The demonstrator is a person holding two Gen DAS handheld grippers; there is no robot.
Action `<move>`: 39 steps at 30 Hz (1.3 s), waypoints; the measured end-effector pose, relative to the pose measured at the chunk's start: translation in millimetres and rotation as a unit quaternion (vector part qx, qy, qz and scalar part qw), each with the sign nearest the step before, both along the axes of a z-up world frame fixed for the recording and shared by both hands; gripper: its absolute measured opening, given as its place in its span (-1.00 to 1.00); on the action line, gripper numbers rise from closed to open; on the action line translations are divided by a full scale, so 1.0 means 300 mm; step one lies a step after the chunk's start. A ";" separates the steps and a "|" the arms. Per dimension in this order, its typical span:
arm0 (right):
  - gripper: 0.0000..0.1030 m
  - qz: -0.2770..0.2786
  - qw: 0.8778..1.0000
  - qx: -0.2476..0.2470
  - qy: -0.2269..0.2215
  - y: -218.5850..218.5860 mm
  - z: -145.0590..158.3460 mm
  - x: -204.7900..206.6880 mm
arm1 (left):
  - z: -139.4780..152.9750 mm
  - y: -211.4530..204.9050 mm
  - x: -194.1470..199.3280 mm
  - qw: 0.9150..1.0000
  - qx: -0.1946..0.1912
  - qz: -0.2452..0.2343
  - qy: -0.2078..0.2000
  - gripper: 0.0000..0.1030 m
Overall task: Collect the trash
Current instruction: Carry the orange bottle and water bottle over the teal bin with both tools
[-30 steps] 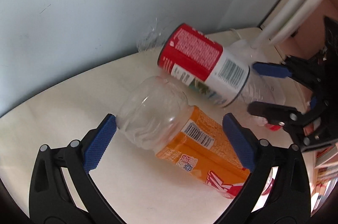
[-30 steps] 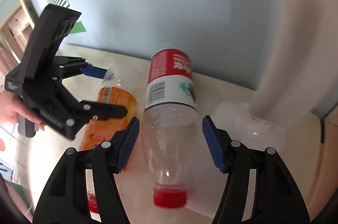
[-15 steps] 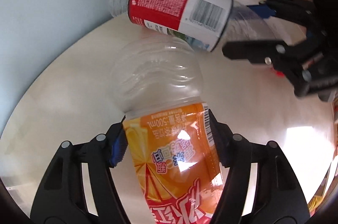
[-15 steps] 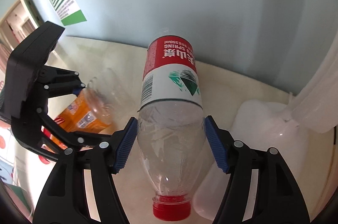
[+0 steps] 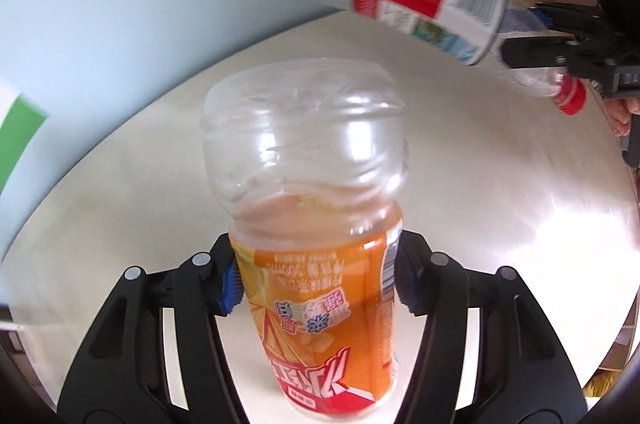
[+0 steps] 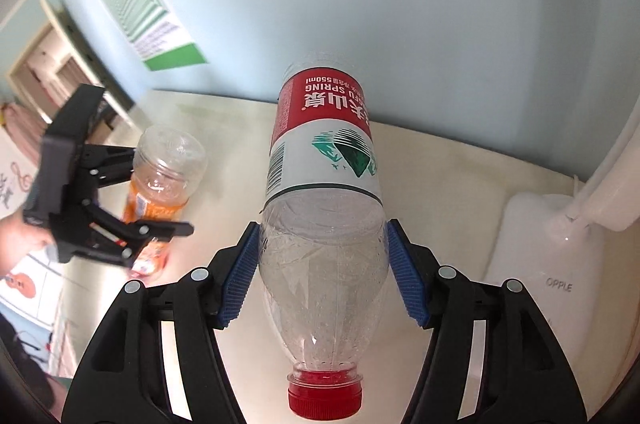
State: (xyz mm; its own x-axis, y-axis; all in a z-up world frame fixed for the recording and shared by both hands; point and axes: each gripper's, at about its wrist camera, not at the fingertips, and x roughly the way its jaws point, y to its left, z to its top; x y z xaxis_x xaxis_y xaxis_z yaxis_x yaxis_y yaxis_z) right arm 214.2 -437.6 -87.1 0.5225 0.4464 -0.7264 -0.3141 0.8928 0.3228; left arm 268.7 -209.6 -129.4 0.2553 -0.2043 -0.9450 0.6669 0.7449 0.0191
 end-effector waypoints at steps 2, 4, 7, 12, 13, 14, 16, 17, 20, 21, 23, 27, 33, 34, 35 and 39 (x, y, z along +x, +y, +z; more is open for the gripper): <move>0.23 0.015 1.000 0.003 -0.008 0.039 0.050 -0.037 | 0.036 0.075 -0.026 1.000 0.002 0.010 -0.016 0.07; 0.23 0.026 1.000 0.005 -0.015 0.078 0.097 -0.066 | 0.060 0.140 -0.051 0.999 0.003 0.019 -0.030 0.06; 0.23 0.046 0.999 0.004 -0.026 0.174 0.160 -0.087 | 0.105 0.248 -0.102 0.998 -0.004 0.041 -0.052 0.06; 0.23 0.102 0.994 -0.001 -0.043 0.390 0.246 -0.098 | 0.176 0.462 -0.214 0.993 -0.008 0.093 -0.079 0.05; 0.23 0.114 0.992 -0.002 -0.047 0.438 0.260 -0.099 | 0.194 0.517 -0.239 0.991 -0.009 0.105 -0.084 0.04; 0.23 0.127 0.991 -0.001 -0.050 0.485 0.272 -0.098 | 0.209 0.543 -0.258 0.989 -0.009 0.116 -0.089 0.04; 0.23 0.157 0.986 0.001 -0.057 0.604 0.299 -0.100 | 0.241 0.648 -0.302 0.985 -0.007 0.143 -0.101 0.04; 0.23 0.177 0.982 0.004 -0.060 0.677 0.312 -0.103 | 0.265 0.720 -0.347 0.982 -0.006 0.155 -0.105 0.04; 0.23 0.228 0.971 0.006 -0.064 0.869 0.335 -0.117 | 0.349 0.957 -0.450 0.973 -0.004 0.201 -0.116 0.04; 0.23 0.251 0.966 0.006 -0.064 0.952 0.342 -0.125 | 0.357 1.007 -0.480 0.969 -0.001 0.215 -0.119 0.04; 0.23 0.295 0.953 0.007 -0.065 1.107 0.355 -0.163 | 0.372 1.141 -0.593 0.961 0.006 0.247 -0.126 0.04; 0.24 0.374 0.926 0.012 -0.060 1.421 0.358 -0.240 | 0.394 1.415 -0.816 0.939 0.020 0.320 -0.127 0.04; 0.24 0.492 0.870 0.019 -0.027 1.935 0.296 -0.468 | 0.333 1.780 -1.233 0.890 0.039 0.444 -0.095 0.04; 0.24 0.513 0.858 0.021 -0.018 2.028 0.274 -0.514 | 0.313 1.833 -1.308 0.879 0.038 0.467 -0.089 0.04; 0.24 0.533 0.846 0.020 -0.009 2.117 0.249 -0.570 | 0.293 1.893 -1.364 0.870 0.038 0.486 -0.081 0.04; 0.24 0.598 0.801 0.015 0.031 2.423 0.126 -0.793 | 0.149 2.074 -1.685 0.823 0.023 0.567 -0.037 0.04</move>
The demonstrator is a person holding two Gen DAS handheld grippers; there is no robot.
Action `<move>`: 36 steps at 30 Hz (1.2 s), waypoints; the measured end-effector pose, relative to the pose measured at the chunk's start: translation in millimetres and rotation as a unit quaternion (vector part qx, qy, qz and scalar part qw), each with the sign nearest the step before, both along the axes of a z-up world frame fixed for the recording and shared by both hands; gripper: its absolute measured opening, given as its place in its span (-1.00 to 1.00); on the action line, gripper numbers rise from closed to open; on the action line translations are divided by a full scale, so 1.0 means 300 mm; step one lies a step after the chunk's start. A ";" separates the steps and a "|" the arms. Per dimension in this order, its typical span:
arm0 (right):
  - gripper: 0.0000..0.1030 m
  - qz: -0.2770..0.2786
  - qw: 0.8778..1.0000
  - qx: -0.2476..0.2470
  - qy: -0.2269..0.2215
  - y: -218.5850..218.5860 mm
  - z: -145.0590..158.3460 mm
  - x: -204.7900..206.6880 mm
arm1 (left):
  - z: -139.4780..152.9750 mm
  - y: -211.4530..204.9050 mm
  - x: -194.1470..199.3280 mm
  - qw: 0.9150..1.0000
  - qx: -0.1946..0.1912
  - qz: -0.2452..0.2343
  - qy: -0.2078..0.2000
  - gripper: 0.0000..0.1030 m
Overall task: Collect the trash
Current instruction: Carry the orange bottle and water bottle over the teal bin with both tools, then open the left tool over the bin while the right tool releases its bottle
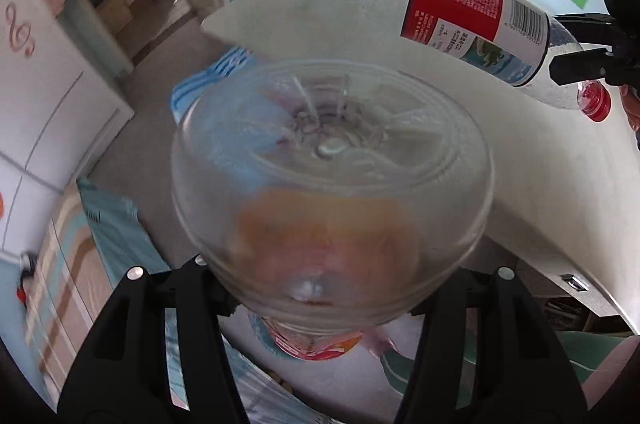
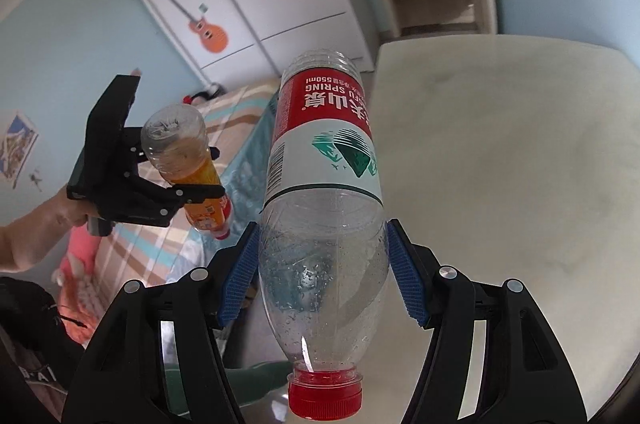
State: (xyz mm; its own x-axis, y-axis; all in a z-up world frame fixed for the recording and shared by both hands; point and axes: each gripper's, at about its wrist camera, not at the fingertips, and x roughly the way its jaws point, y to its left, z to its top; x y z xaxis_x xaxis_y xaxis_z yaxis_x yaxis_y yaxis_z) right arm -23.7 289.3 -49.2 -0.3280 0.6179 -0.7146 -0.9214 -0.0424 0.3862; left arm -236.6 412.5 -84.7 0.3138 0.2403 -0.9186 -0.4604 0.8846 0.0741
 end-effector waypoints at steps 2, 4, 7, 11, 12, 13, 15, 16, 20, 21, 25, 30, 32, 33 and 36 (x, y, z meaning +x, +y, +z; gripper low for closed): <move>0.24 0.031 0.999 -0.015 0.011 0.119 -0.065 -0.105 | -0.097 0.059 -0.123 0.999 -0.021 0.038 0.016 0.04; 0.24 0.065 0.997 -0.038 0.018 0.252 -0.154 -0.231 | -0.206 0.103 -0.222 0.996 -0.038 0.068 0.043 0.04; 0.24 0.105 0.991 -0.077 0.020 0.396 -0.299 -0.398 | -0.336 0.153 -0.350 0.991 -0.073 0.102 0.049 0.04; 0.24 0.145 0.978 -0.149 0.016 0.555 -0.544 -0.559 | -0.537 0.222 -0.449 0.983 -0.112 0.138 0.049 0.04; 0.24 0.150 0.975 -0.163 0.015 0.576 -0.600 -0.588 | -0.593 0.240 -0.470 0.981 -0.122 0.146 0.046 0.04; 0.24 0.150 0.971 -0.184 0.013 0.594 -0.676 -0.622 | -0.654 0.258 -0.495 0.978 -0.133 0.154 0.050 0.04; 0.24 0.151 0.964 -0.219 0.017 0.611 -0.820 -0.681 | -0.761 0.272 -0.552 0.973 -0.151 0.167 0.058 0.04; 0.24 0.149 0.960 -0.236 0.015 0.620 -0.892 -0.705 | -0.804 0.285 -0.610 0.971 -0.155 0.172 0.064 0.04; 0.24 0.135 0.946 -0.293 0.022 0.635 -1.170 -0.779 | -1.020 0.369 -0.661 0.962 -0.179 0.194 0.070 0.04; 0.24 0.125 0.943 -0.306 0.029 0.632 -1.233 -0.789 | -1.066 0.359 -0.675 0.961 -0.185 0.193 0.073 0.04; 0.25 0.092 0.936 -0.334 0.059 0.628 -1.435 -0.826 | -1.260 0.375 -0.685 0.955 -0.200 0.194 0.099 0.05; 0.38 0.082 0.924 -0.368 0.069 0.644 -1.615 -0.877 | -1.424 0.373 -0.736 0.944 -0.220 0.205 0.137 0.52; 0.40 0.071 0.923 -0.371 0.067 0.644 -1.637 -0.863 | -1.456 0.352 -0.744 0.942 -0.217 0.205 0.157 0.60; 0.40 0.065 0.923 -0.372 0.066 0.641 -1.640 -0.857 | -1.453 0.340 -0.753 0.942 -0.215 0.202 0.158 0.61; 0.40 0.060 0.921 -0.377 0.071 0.630 -1.640 -0.834 | -1.423 0.298 -0.750 0.944 -0.210 0.198 0.157 0.66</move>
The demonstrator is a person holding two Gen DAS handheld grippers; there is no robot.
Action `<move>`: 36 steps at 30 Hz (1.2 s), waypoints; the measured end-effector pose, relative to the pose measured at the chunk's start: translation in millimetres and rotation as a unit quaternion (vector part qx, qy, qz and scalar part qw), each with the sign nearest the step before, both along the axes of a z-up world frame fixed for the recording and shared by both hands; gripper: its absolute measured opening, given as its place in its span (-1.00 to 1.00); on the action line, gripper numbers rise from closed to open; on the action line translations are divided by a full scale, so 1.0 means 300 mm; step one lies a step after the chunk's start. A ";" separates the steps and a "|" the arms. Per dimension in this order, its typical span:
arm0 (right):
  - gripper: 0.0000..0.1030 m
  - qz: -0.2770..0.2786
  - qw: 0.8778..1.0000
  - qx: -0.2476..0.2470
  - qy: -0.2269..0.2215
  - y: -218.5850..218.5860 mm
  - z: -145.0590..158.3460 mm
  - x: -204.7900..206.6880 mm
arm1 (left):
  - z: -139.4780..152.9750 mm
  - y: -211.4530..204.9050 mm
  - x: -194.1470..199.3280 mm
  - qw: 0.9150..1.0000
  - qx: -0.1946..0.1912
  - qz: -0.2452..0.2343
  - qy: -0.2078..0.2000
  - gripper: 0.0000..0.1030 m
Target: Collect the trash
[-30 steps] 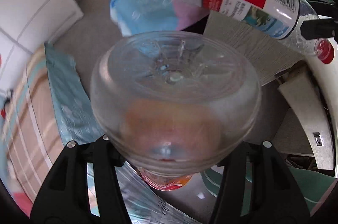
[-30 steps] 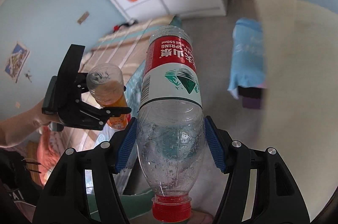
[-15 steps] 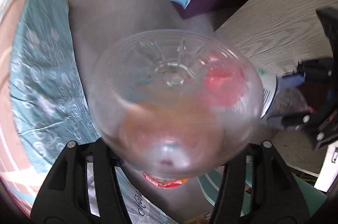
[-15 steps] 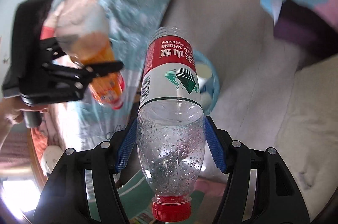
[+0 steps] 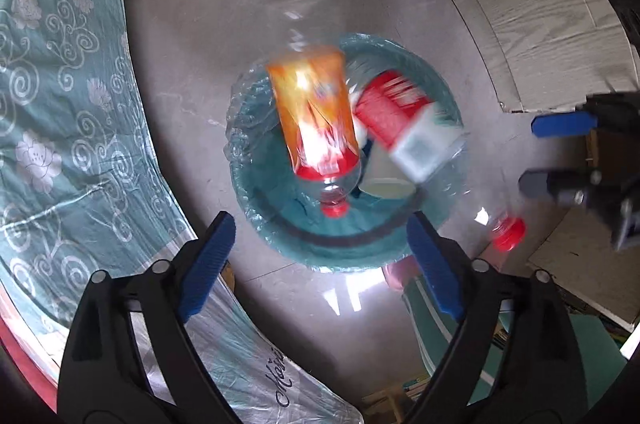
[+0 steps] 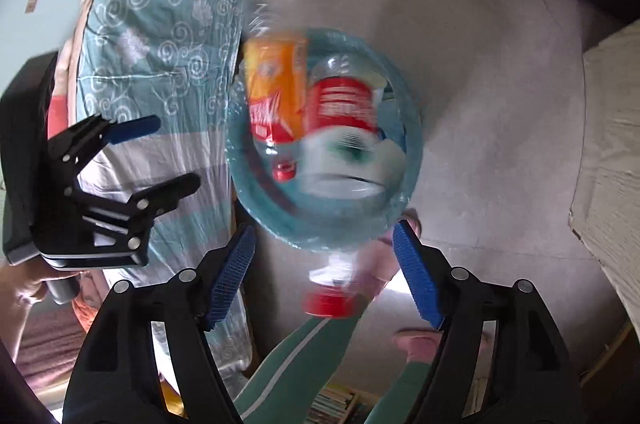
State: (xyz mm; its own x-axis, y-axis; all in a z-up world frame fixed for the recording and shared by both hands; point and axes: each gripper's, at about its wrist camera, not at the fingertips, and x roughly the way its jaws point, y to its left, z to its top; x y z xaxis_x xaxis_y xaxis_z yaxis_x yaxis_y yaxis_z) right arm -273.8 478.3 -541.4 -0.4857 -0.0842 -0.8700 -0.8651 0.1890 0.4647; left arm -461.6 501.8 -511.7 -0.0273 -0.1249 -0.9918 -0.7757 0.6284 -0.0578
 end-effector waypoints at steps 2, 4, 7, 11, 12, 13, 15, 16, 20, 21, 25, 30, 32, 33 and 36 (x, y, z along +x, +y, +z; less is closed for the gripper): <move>0.40 0.007 1.000 0.005 -0.005 -0.014 0.008 0.004 | 0.007 -0.019 -0.004 1.000 0.001 -0.002 -0.003 0.67; 0.40 0.008 1.000 0.004 -0.006 -0.019 -0.027 0.014 | 0.026 -0.038 -0.011 1.000 0.004 -0.007 -0.004 0.67; 0.40 -0.001 1.000 0.004 -0.005 -0.036 -0.009 0.042 | 0.007 -0.029 -0.008 1.000 0.001 0.000 -0.005 0.67; 0.40 -0.011 0.999 0.031 0.004 -0.039 0.076 0.062 | 0.078 -0.023 -0.008 1.000 0.009 0.016 -0.022 0.67; 0.40 -0.010 0.999 0.037 0.007 -0.040 0.101 0.066 | 0.107 -0.023 -0.009 0.999 0.015 0.018 -0.025 0.67; 0.40 -0.009 0.999 0.044 0.011 -0.039 0.134 0.068 | 0.138 -0.022 -0.011 0.999 0.021 0.019 -0.027 0.68; 0.40 -0.005 0.998 0.062 0.015 -0.048 0.209 0.078 | 0.201 -0.025 -0.021 0.999 0.030 0.022 -0.035 0.72; 0.41 -0.003 0.997 0.071 0.013 -0.049 0.252 0.081 | 0.241 -0.028 -0.023 0.998 0.037 0.022 -0.039 0.73; 0.52 0.008 0.993 0.121 0.014 -0.071 0.477 0.101 | 0.403 -0.047 -0.019 0.996 0.062 0.017 -0.057 0.80; 0.52 0.010 0.991 0.134 0.011 -0.078 0.540 0.107 | 0.456 -0.056 -0.011 0.996 0.071 0.010 -0.062 0.82; 0.59 0.013 0.982 0.186 0.005 -0.121 0.804 0.139 | 0.677 -0.089 0.037 0.989 0.111 -0.008 -0.093 0.87; 0.72 -0.007 0.973 0.231 -0.030 -0.211 1.121 0.232 | 0.952 -0.118 0.167 0.978 0.157 -0.020 -0.137 0.87; 0.72 -0.037 0.966 0.251 -0.042 -0.269 1.234 0.297 | 1.050 -0.123 0.240 0.973 0.172 -0.028 -0.149 0.87; 0.72 -0.060 0.962 0.262 -0.052 -0.310 1.301 0.341 | 1.090 -0.127 0.275 0.972 0.176 -0.032 -0.154 0.87; 0.72 -0.112 0.949 0.282 -0.081 -0.420 1.438 0.439 | 1.223 -0.148 0.408 0.960 0.193 -0.064 -0.190 0.87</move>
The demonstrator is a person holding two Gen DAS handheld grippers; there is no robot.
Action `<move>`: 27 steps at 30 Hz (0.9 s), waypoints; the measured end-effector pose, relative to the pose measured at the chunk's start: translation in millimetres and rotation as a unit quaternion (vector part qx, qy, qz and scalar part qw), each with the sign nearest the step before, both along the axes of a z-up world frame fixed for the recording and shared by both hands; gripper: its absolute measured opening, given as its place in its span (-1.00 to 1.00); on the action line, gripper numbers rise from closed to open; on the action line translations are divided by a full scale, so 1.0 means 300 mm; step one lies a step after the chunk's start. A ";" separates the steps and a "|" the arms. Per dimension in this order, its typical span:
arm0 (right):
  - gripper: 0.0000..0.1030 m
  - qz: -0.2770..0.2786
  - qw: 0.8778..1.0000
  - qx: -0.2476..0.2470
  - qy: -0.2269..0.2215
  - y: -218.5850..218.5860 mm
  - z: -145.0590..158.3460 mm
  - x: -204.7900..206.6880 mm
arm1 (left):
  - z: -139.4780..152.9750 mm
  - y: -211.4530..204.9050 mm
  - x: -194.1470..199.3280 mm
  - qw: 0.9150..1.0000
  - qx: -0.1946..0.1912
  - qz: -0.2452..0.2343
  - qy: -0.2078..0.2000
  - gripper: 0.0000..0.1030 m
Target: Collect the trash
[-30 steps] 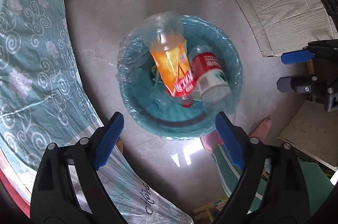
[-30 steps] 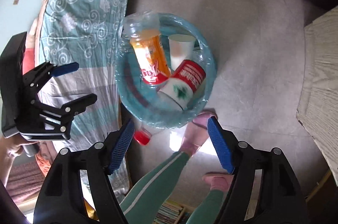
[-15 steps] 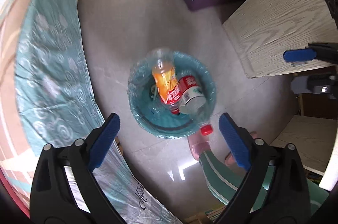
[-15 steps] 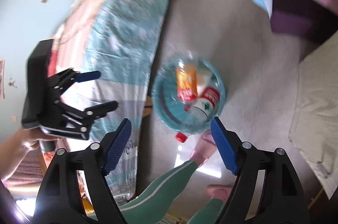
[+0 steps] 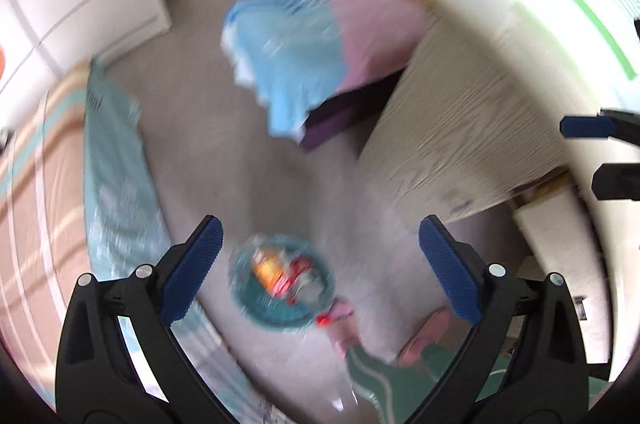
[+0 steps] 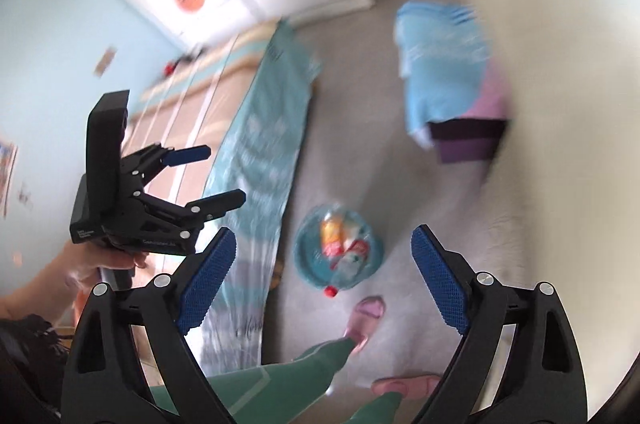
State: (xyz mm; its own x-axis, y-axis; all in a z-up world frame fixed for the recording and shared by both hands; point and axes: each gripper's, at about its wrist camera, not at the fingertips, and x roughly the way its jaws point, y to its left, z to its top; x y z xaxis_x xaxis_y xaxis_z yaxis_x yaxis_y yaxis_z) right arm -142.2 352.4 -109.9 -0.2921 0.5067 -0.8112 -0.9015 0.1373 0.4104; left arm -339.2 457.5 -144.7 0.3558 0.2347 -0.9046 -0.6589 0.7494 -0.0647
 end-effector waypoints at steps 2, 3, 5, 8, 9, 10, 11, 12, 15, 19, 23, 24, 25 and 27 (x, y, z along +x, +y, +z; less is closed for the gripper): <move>0.73 -0.047 0.999 0.016 -0.018 -0.098 0.087 0.072 | 0.077 -0.026 0.109 0.999 0.019 -0.040 -0.011 0.87; 0.73 -0.068 0.997 0.022 -0.025 -0.139 0.116 0.102 | 0.118 -0.043 0.166 0.997 0.030 -0.062 -0.018 0.87; 0.73 -0.122 0.991 0.033 -0.038 -0.253 0.182 0.179 | 0.186 -0.086 0.278 0.993 0.050 -0.104 -0.034 0.87; 0.73 -0.197 0.978 0.041 -0.053 -0.419 0.242 0.279 | 0.278 -0.167 0.434 0.980 0.094 -0.166 -0.062 0.87; 0.73 -0.218 0.973 0.041 -0.059 -0.464 0.253 0.301 | 0.299 -0.198 0.482 0.975 0.104 -0.186 -0.068 0.87; 0.73 -0.245 0.966 0.039 -0.067 -0.528 0.267 0.327 | 0.313 -0.224 0.520 0.971 0.110 -0.200 -0.070 0.87; 0.73 -0.269 0.960 0.042 -0.073 -0.588 0.282 0.348 | 0.330 -0.260 0.573 0.966 0.113 -0.220 -0.074 0.87; 0.73 -0.292 0.952 0.047 -0.077 -0.649 0.296 0.368 | 0.346 -0.289 0.613 0.962 0.112 -0.237 -0.079 0.87; 0.73 -0.356 0.929 0.050 -0.087 -0.824 0.327 0.412 | 0.401 -0.412 0.752 0.943 0.112 -0.298 -0.099 0.87; 0.73 -0.434 0.894 0.045 -0.104 -1.062 0.357 0.447 | 0.475 -0.601 0.894 0.908 0.135 -0.374 -0.129 0.87; 0.73 -0.499 0.857 0.040 -0.126 -1.303 0.391 0.449 | 0.559 -0.845 1.034 0.873 0.160 -0.433 -0.158 0.87; 0.73 -0.510 0.850 0.039 -0.131 -1.352 0.394 0.453 | 0.578 -0.906 1.066 0.866 0.163 -0.442 -0.168 0.87; 0.73 -0.523 0.840 0.035 -0.138 -1.413 0.401 0.452 | 0.598 -0.966 1.099 0.859 0.163 -0.452 -0.177 0.87; 0.73 -0.543 0.825 0.030 -0.154 -1.515 0.408 0.440 | 0.631 -1.074 1.151 0.848 0.162 -0.465 -0.196 0.87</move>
